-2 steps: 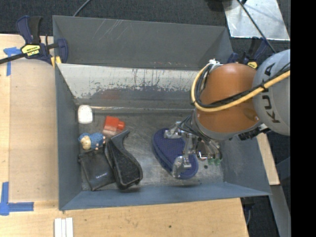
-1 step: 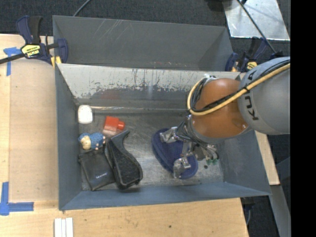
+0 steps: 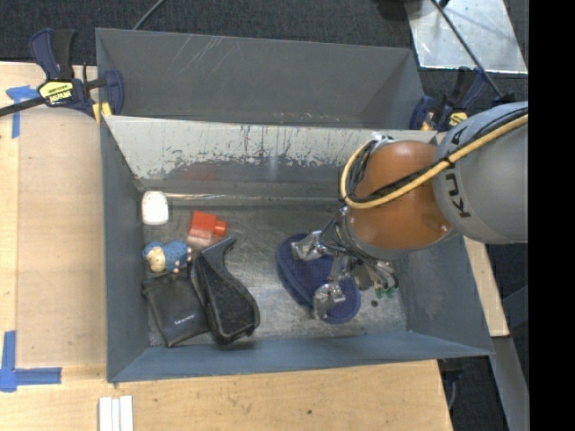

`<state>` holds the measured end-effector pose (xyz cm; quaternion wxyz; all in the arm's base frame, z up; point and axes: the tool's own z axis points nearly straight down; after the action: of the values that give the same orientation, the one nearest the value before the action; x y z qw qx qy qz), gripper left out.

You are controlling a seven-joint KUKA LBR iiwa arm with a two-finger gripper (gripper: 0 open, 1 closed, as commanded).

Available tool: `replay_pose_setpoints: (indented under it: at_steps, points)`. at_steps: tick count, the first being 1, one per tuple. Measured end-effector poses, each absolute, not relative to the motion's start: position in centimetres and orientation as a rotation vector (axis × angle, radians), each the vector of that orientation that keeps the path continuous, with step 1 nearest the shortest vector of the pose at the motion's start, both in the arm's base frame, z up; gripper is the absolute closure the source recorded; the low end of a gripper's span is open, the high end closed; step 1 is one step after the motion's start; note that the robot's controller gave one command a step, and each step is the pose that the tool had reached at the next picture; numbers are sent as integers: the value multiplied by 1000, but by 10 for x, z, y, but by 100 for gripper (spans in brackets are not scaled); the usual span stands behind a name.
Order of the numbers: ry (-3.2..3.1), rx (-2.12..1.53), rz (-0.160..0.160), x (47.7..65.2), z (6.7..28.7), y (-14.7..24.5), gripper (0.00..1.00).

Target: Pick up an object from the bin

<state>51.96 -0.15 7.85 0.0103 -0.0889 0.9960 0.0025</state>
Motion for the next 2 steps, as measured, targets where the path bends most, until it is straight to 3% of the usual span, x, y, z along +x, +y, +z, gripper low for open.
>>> replay_pose_setpoints:
  at_steps: [1,2]
  points:
    - [3118,-287,-3,520,149,-8,100]
    - [3082,-534,-4,522,89,-6,100]
